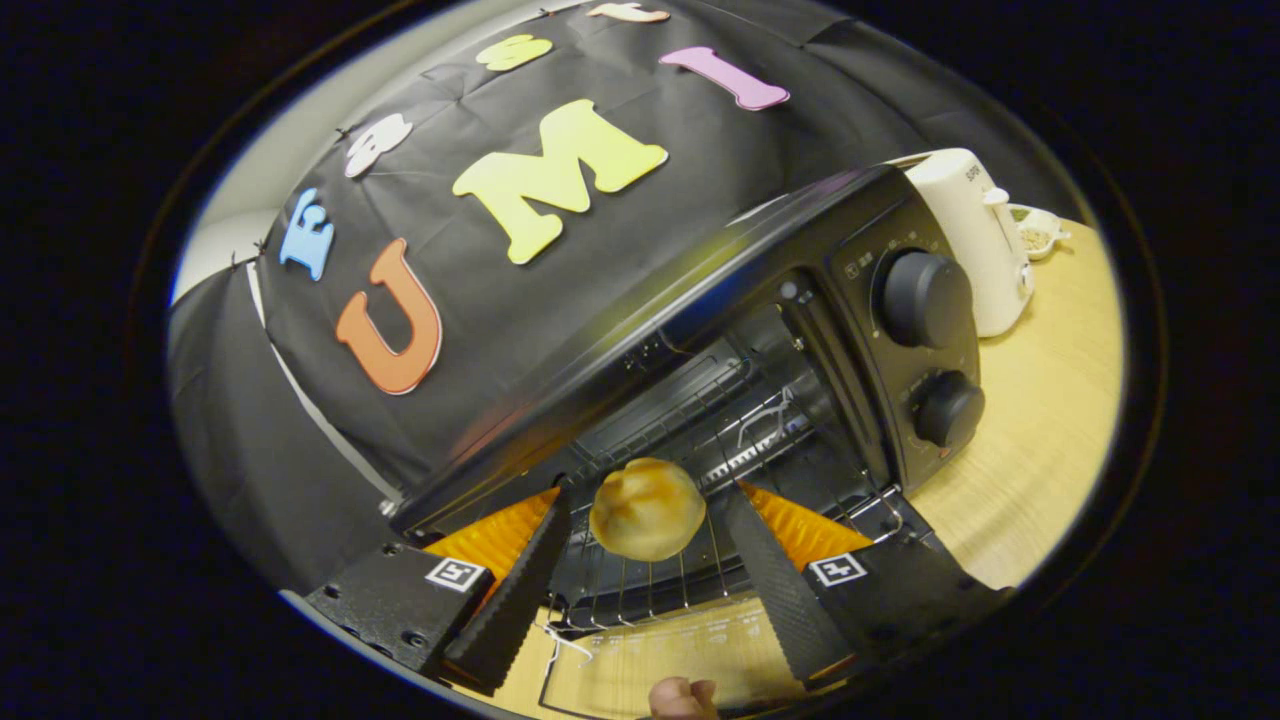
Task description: Open the toaster oven, put the food inside, and close the toaster oven door.
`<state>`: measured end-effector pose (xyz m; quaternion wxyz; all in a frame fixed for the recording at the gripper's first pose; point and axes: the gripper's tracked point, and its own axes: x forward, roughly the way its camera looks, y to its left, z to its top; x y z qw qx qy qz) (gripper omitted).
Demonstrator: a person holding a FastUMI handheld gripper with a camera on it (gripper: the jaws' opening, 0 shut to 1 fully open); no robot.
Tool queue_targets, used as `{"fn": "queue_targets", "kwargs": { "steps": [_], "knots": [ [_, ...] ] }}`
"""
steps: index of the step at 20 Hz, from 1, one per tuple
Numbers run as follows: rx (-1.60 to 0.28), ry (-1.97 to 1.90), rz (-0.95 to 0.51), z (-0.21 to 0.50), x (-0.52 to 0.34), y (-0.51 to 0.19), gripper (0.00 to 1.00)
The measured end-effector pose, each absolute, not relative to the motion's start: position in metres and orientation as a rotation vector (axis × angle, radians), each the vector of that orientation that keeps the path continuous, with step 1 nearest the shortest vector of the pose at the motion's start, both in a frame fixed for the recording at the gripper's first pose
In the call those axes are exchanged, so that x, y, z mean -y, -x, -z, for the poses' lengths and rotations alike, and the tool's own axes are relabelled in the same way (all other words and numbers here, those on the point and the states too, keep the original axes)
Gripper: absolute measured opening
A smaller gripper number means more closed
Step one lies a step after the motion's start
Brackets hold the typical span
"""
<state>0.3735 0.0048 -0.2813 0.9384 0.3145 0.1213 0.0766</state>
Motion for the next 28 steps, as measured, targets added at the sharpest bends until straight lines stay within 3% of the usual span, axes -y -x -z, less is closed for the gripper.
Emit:
{"fn": "queue_targets", "kwargs": {
  "steps": [3, 13, 20, 28],
  "knots": [
    [-0.274, -0.556, -0.091, 0.292, 0.015, -0.356, 1.00],
    [-0.494, -0.470, -0.167, 0.330, -0.015, -0.266, 1.00],
    [-0.451, -0.118, -0.103, 0.349, -0.012, -0.229, 1.00],
    [-0.568, -0.130, -0.095, 0.388, -0.030, -0.214, 1.00]
  ]
}}
